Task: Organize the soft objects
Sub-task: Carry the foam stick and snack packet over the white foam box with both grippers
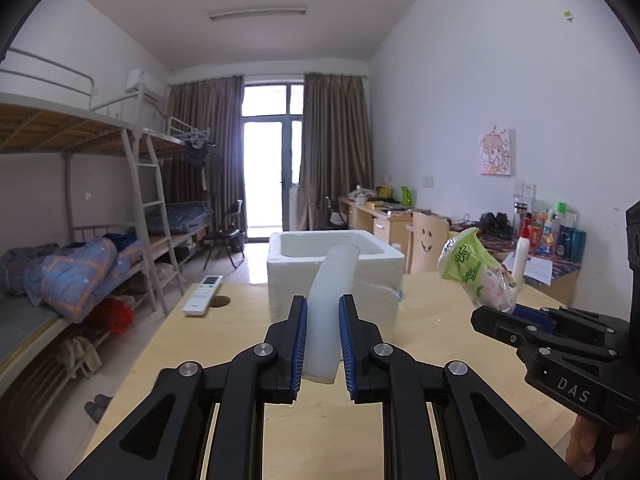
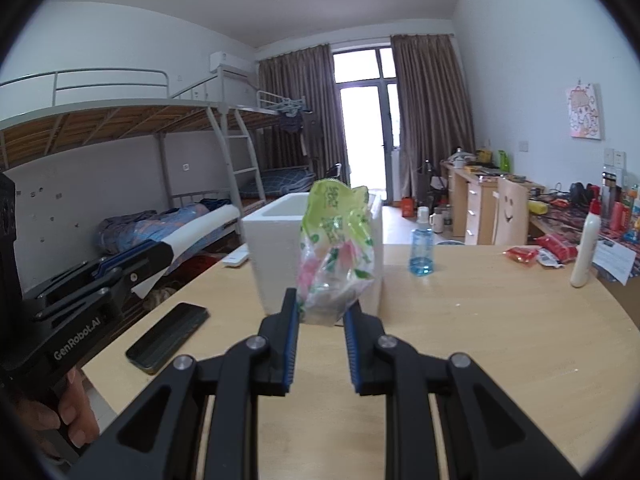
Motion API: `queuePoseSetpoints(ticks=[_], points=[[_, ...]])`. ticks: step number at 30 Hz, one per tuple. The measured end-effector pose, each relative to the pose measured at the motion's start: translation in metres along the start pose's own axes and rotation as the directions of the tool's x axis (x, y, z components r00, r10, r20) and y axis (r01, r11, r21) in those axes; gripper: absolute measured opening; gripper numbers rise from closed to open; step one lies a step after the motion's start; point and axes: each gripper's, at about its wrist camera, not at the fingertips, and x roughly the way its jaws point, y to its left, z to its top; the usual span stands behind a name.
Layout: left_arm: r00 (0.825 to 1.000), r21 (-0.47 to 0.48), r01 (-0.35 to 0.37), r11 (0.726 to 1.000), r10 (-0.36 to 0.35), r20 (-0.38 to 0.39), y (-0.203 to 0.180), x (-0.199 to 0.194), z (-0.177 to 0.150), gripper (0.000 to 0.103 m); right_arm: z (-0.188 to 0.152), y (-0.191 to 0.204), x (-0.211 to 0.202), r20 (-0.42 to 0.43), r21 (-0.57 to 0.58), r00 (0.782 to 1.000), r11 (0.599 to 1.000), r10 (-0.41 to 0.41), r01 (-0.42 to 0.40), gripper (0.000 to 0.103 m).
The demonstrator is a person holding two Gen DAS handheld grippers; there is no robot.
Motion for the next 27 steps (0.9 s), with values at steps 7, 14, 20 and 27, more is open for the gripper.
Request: queuePoseSetpoints(ticks=[7, 14, 20, 27], points=[[1.0, -0.016, 0.005, 1.0, -0.005, -0.009, 0.0, 0.002, -0.003, 0.017, 0.0, -0.001, 0.0, 0.003, -0.012, 1.0, 1.0, 0.009, -0.009, 0.025], [1.0, -0.015, 0.019, 1.0, -0.019, -0.006, 0.001, 0.001, -0.001, 0.017, 0.004, 0.003, 0.002, 0.006, -0.023, 1.0, 1.0, -0.001, 0.001, 0.025], [1.0, -0.023, 0.004, 1.0, -0.003, 0.013, 0.008, 0.002, 0.012, 0.017, 0.017, 0.005, 0.004, 0.025, -0.039, 1.0, 0.999, -0.007, 0.008, 0.025], [1.0, -0.024, 0.001, 1.0, -0.001, 0.002, 0.012, 0.015, 0.027, 0.017, 0.034, 0.002, 0.013, 0.03, -0.033, 0.999, 0.999, 0.01, -0.009, 0.025]])
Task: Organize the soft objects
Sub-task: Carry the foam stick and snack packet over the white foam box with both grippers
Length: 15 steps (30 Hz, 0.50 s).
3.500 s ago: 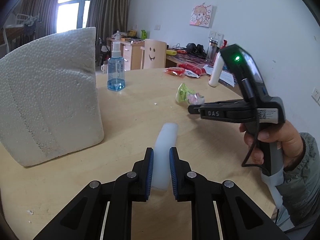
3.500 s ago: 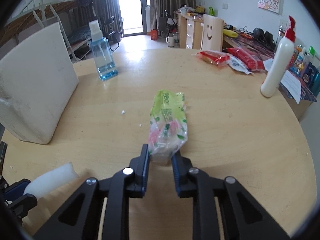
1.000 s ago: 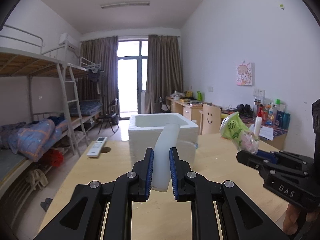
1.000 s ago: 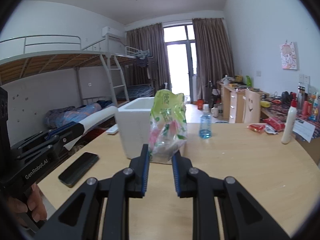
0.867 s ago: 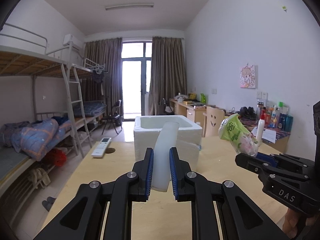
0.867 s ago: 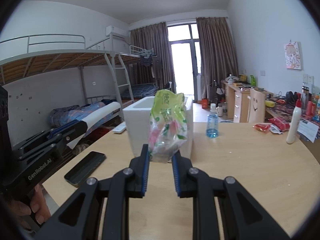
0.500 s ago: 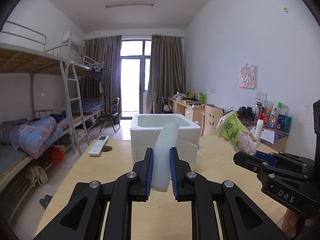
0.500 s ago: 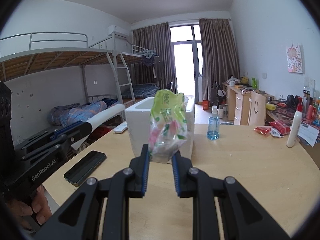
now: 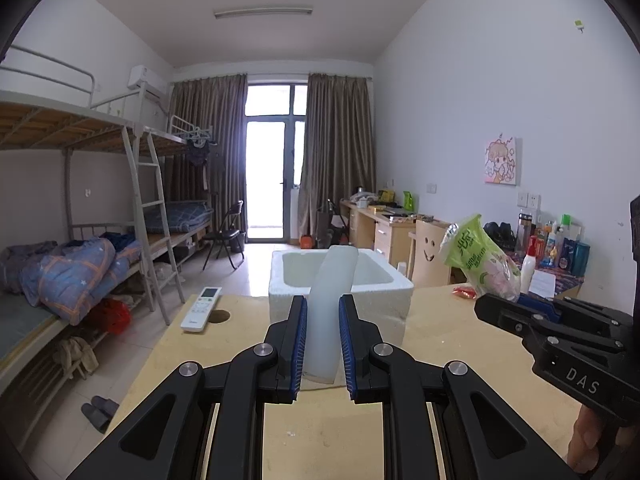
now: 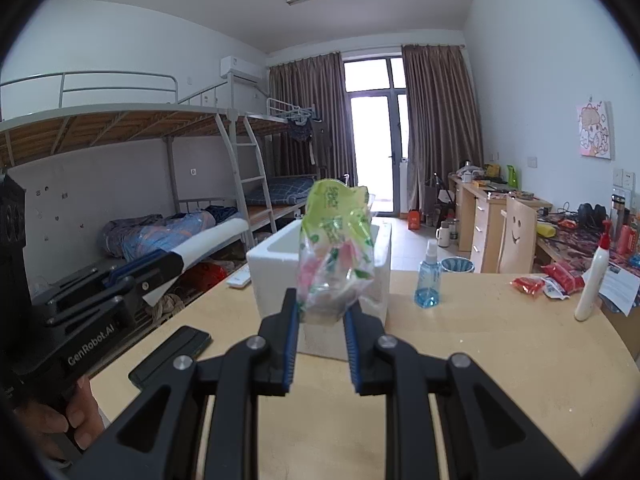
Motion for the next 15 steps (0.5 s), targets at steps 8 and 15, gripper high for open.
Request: queuePoseSetpoints(ticks=[8, 15], points=[[1.0, 0.002, -0.027, 1.0, 0.027, 0.013, 0.007, 0.015, 0.022, 0.017, 0.02, -0.002, 0.014, 0.007, -0.004, 1.0, 1.0, 0.012, -0.012, 0.025], [1.0, -0.001, -0.027, 1.0, 0.027, 0.004, 0.01, 0.037, 0.038, 0.017, 0.036, -0.011, 0.047, -0.043, 0.009, 0.999, 1.0, 0.02, -0.02, 0.025]])
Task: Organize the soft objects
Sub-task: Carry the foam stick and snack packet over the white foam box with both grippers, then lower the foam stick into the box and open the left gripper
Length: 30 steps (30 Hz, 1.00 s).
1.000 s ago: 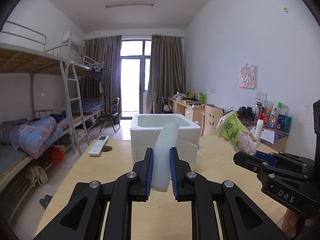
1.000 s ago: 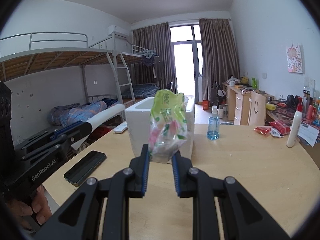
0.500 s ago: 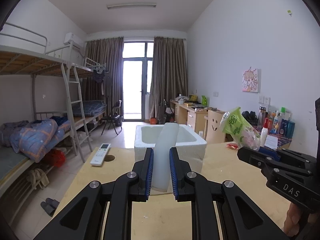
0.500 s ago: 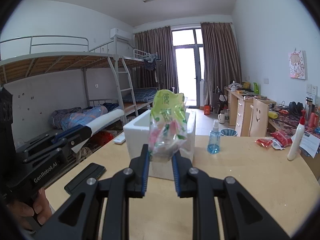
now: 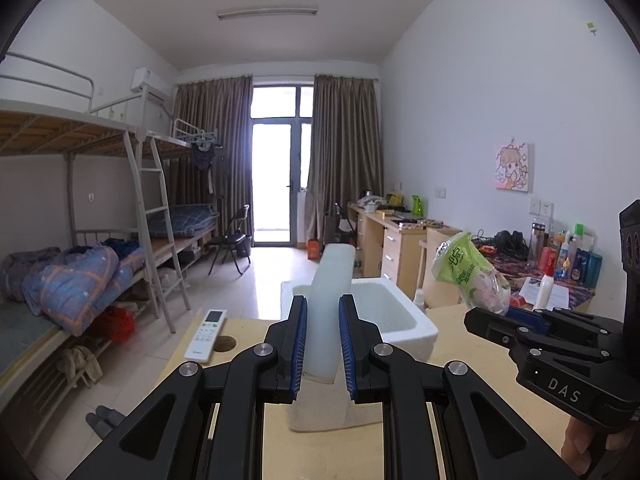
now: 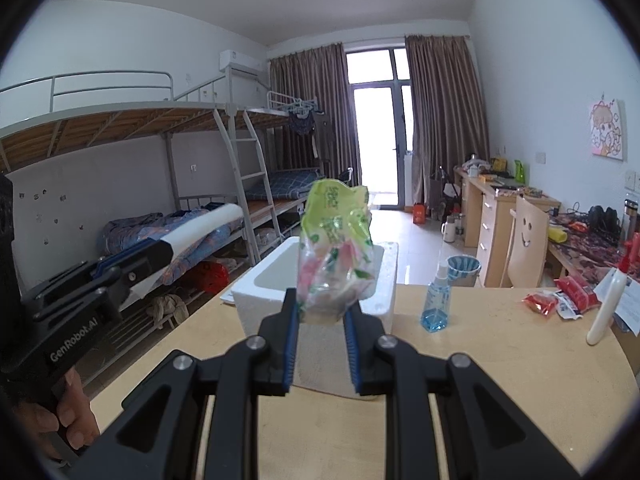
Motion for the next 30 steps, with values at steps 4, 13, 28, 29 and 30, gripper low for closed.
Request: queuePoseSetpoints(ticks=[4, 13, 28, 29, 30], points=[[0.999, -0.012, 0.015, 1.0, -0.016, -0.03, 0.003, 0.019, 0.005, 0.017, 0.006, -0.004, 0.009, -0.007, -0.007, 1.0, 1.0, -0.011, 0.011, 0.025], [0.999, -0.004, -0.019, 1.0, 0.018, -0.036, 0.003, 0.061, 0.021, 0.017, 0.024, -0.012, 0.038, -0.013, -0.027, 1.0, 1.0, -0.015, 0.015, 0.025], [0.997, 0.018, -0.06, 0.998, 0.061, -0.047, 0.001, 0.105, 0.03, 0.018, 0.032, -0.016, 0.085, -0.083, -0.024, 0.996, 1.0, 0.012, -0.014, 0.025], [0.997, 0.017, -0.062, 0.998, 0.063, -0.051, 0.001, 0.107, 0.03, 0.017, 0.031, -0.016, 0.085, -0.088, -0.019, 0.996, 1.0, 0.01, -0.011, 0.025], [0.996, 0.014, -0.063, 0.998, 0.064, -0.055, 0.002, 0.109, 0.029, 0.017, 0.031, -0.017, 0.085, -0.093, -0.011, 0.996, 1.0, 0.013, -0.015, 0.025]])
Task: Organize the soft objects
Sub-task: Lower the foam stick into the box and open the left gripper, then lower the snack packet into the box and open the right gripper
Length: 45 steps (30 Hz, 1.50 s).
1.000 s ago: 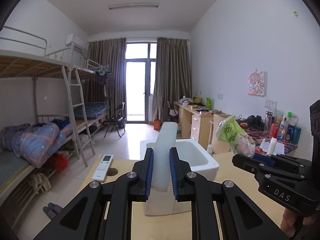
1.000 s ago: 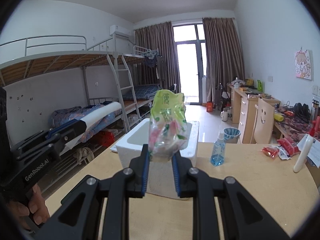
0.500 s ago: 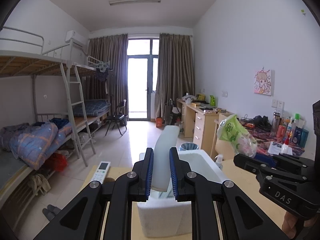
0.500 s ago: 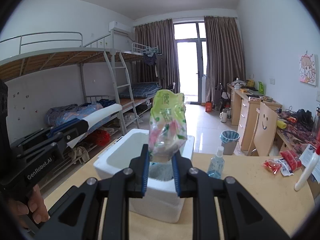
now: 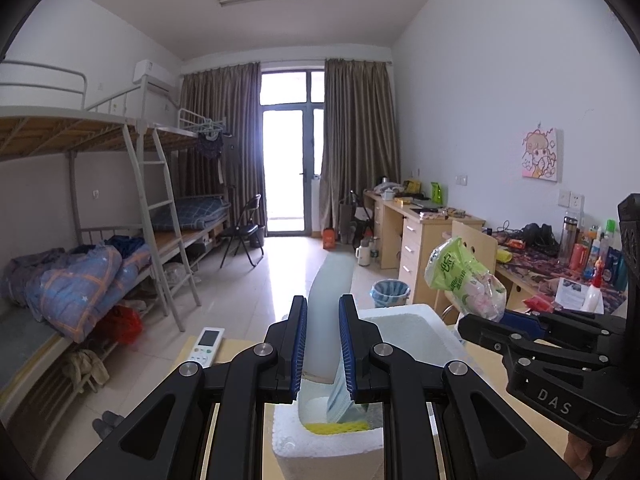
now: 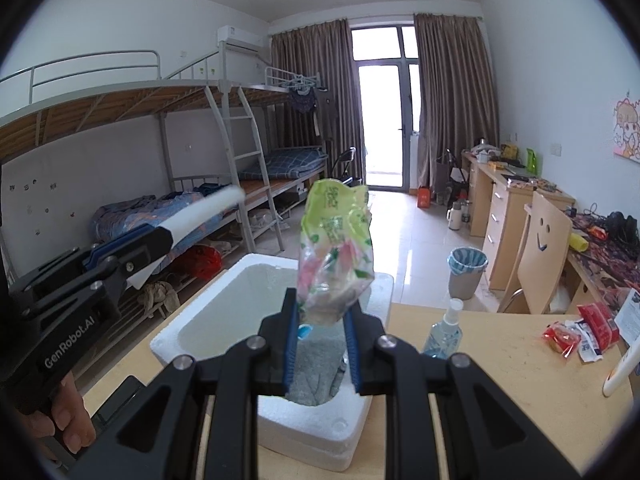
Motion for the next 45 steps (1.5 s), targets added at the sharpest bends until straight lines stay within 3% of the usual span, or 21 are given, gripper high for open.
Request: queuePoseSetpoints(ticks=[14, 29, 32, 34, 36, 39, 45], points=[[0.99, 0.043, 0.133, 0.99, -0.131, -0.054, -0.05, 0.017, 0.007, 0.017, 0.008, -0.03, -0.043, 0.044, 0.026, 0.99, 0.991, -0.134, 0.133, 0.025], [0.991, 0.052, 0.109, 0.993, -0.104, -0.087, -0.05, 0.032, 0.005, 0.019, 0.008, -0.033, -0.037, 0.028, 0.02, 0.992, 0.992, -0.124, 0.123, 0.025], [0.991, 0.055, 0.096, 0.994, -0.09, -0.097, -0.051, 0.037, 0.004, 0.034, 0.008, -0.036, -0.037, 0.028, 0.024, 0.992, 0.992, -0.126, 0.125, 0.025], [0.994, 0.063, 0.068, 0.996, -0.062, -0.093, -0.05, 0.039, 0.003, 0.071, 0.008, -0.037, -0.037, 0.028, 0.029, 0.992, 0.992, -0.125, 0.125, 0.025], [0.996, 0.056, 0.048, 0.997, -0.043, -0.079, -0.049, 0.039, 0.003, 0.09, 0.008, -0.039, -0.037, 0.03, 0.033, 0.991, 0.991, -0.127, 0.126, 0.025], [0.998, 0.057, 0.043, 0.997, -0.039, -0.056, -0.047, 0.035, 0.003, 0.102, 0.008, -0.038, -0.038, 0.031, 0.032, 0.991, 0.991, -0.13, 0.129, 0.025], [0.998, 0.049, 0.042, 0.998, -0.039, -0.046, -0.043, 0.031, 0.003, 0.102, 0.008, -0.038, -0.038, 0.029, 0.035, 0.992, 0.992, -0.124, 0.123, 0.025]])
